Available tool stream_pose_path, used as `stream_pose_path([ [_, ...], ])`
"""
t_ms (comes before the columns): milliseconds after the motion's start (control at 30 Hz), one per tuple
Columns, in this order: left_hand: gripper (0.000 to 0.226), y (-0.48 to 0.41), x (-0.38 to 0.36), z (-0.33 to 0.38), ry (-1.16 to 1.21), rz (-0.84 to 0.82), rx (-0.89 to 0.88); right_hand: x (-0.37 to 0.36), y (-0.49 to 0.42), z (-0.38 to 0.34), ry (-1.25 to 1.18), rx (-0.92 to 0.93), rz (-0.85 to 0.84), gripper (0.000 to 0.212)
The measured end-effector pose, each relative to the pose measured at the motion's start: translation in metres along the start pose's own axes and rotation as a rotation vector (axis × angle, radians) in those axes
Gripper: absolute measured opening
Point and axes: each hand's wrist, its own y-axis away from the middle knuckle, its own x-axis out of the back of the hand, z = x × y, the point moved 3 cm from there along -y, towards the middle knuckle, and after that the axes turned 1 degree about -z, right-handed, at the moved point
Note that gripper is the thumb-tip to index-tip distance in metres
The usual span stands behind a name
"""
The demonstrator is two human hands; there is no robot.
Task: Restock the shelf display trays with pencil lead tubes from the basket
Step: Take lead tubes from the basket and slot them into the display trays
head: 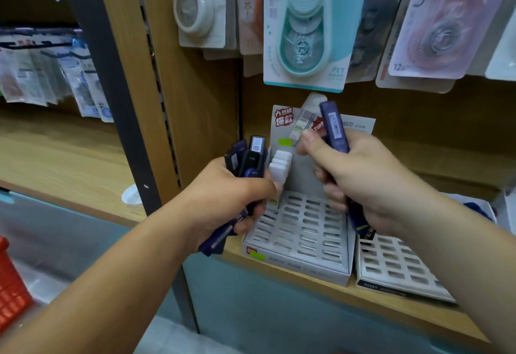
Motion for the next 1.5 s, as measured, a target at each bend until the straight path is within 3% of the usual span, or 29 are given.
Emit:
stream_pose_path([
  [133, 0.017, -0.004, -0.027, 0.004, 0.276, -0.020, -0.017, 0.012, 0.022, 0.006, -0.149, -0.102, -0.127, 0.031],
  [300, 0.028, -0.014, -0.056, 0.003, 0.475, 0.056, -0.098, 0.013, 0.048, 0.009, -0.136, -0.099, -0.115, 0.025],
  [367, 0.029, -0.013, -0.061, 0.004, 0.462, 0.069, -0.115, 0.014, 0.051, 0.010, -0.194, -0.133, -0.108, 0.028],
  [500, 0.028, -0.014, -0.065, 0.004, 0.377, 0.045, -0.127, 0.027, 0.054, 0.011, -0.375, -0.241, -0.114, 0.055],
  [633, 0.030, -0.014, -0.082, 0.005, 0.279, -0.035, -0.147, 0.043, 0.055, 0.013, -0.527, -0.213, -0.136, 0.037],
  [767, 0.023, -0.014, -0.110, 0.006, 0.111, -0.112, -0.142, 0.069, 0.054, 0.014, -0.690, -0.107, -0.008, 0.017],
  [933, 0.024, -0.013, -0.151, 0.013, 0.047, -0.223, -0.127, 0.099, 0.057, 0.010, -0.758, -0.013, 0.090, 0.008],
  [1100, 0.026, -0.017, -0.170, 0.018, -0.014, -0.174, -0.138, 0.111, 0.061, 0.002, -0.749, 0.034, 0.170, 0.005],
  [1200, 0.024, -0.017, -0.168, 0.023, -0.032, -0.137, -0.128, 0.124, 0.062, -0.001, -0.610, 0.068, 0.242, 0.013],
  [1367, 0.016, -0.018, -0.155, 0.030, -0.081, -0.068, -0.169, 0.159, 0.064, -0.005, 0.089, 0.203, 0.416, 0.016],
  [1500, 0.016, -0.016, -0.155, 0.031, -0.096, -0.095, -0.183, 0.168, 0.065, -0.002, 0.335, 0.250, 0.377, 0.013],
])
